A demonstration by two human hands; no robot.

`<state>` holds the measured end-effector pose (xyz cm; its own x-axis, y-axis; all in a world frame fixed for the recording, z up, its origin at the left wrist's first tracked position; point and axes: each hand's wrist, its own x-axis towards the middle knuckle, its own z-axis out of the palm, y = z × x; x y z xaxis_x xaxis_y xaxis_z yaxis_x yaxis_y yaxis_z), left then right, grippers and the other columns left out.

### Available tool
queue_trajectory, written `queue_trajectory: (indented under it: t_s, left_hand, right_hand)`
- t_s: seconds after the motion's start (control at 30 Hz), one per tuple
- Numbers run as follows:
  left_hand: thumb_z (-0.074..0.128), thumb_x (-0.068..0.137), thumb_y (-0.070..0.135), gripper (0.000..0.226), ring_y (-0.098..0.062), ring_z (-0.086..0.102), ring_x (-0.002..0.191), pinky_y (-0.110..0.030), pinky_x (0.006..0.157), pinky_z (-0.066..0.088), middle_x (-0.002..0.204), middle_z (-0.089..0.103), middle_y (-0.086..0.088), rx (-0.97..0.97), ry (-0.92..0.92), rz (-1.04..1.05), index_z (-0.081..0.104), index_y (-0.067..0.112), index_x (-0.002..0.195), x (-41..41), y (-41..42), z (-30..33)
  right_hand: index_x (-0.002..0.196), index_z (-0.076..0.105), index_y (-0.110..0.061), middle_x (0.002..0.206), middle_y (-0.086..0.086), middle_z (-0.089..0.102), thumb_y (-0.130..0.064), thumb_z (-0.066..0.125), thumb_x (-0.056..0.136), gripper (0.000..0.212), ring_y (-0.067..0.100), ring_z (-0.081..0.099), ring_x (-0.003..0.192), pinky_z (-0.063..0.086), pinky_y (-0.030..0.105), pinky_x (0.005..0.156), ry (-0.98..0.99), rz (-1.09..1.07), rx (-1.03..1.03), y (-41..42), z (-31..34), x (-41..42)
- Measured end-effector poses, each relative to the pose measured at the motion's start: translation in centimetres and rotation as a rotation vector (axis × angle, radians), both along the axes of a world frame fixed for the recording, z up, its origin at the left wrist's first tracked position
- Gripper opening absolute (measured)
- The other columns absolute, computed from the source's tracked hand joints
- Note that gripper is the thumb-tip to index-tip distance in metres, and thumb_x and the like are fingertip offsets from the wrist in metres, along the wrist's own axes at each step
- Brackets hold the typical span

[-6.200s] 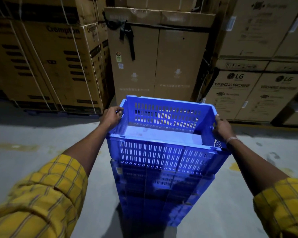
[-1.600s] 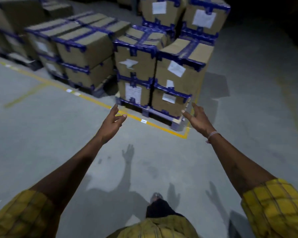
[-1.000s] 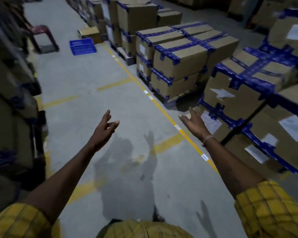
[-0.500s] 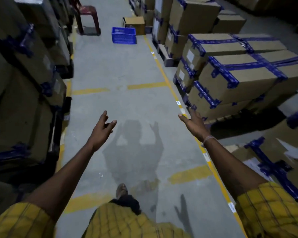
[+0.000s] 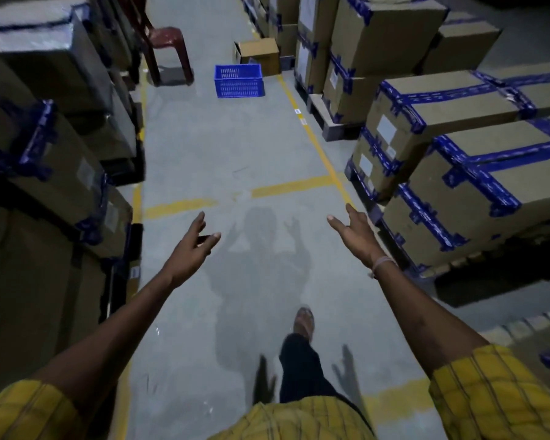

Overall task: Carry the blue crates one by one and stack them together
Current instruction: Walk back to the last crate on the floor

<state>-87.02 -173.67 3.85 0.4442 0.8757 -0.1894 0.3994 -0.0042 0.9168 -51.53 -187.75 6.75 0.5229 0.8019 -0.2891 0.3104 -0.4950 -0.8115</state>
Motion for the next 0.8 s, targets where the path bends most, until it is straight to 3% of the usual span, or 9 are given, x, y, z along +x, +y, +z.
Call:
queue_trajectory:
  t_s: [0.2,0.53,0.8]
  left_hand:
    - [0.061,0.098,0.037,0.077,-0.012,0.053,0.126,-0.040,0.102,0.050,0.165,0.026,-0.002,-0.016,-0.032,0.102,0.015,0.032,0.160,7.5,13.8,-1.9]
    - [0.060,0.100,0.034,0.076,-0.014,0.052,0.128,-0.039,0.100,0.050,0.165,0.024,-0.001,-0.007,-0.098,0.198,0.015,0.031,0.160,16.9,34.7,0.8]
    - [0.061,0.098,0.042,0.078,-0.014,0.052,0.128,-0.049,0.106,0.048,0.165,0.024,-0.001,-0.052,-0.086,0.224,0.015,0.032,0.160,20.3,53.3,-2.4]
  right_hand:
    - [0.158,0.019,-0.024,0.165,-0.001,0.012,-0.059,0.053,0.094,0.081,0.019,0.017,0.151,0.022,0.035,0.114,-0.032,0.043,0.007,16.1,-1.1,8.0]
    - [0.158,0.019,-0.025,0.163,-0.001,0.015,-0.061,0.053,0.093,0.082,0.023,0.024,0.149,0.026,0.038,0.114,-0.071,0.174,0.006,40.3,2.9,17.9]
    - [0.158,0.020,-0.025,0.164,-0.002,0.016,-0.065,0.054,0.090,0.085,0.024,0.024,0.149,0.026,0.042,0.118,-0.090,0.179,-0.029,59.6,-0.4,23.5]
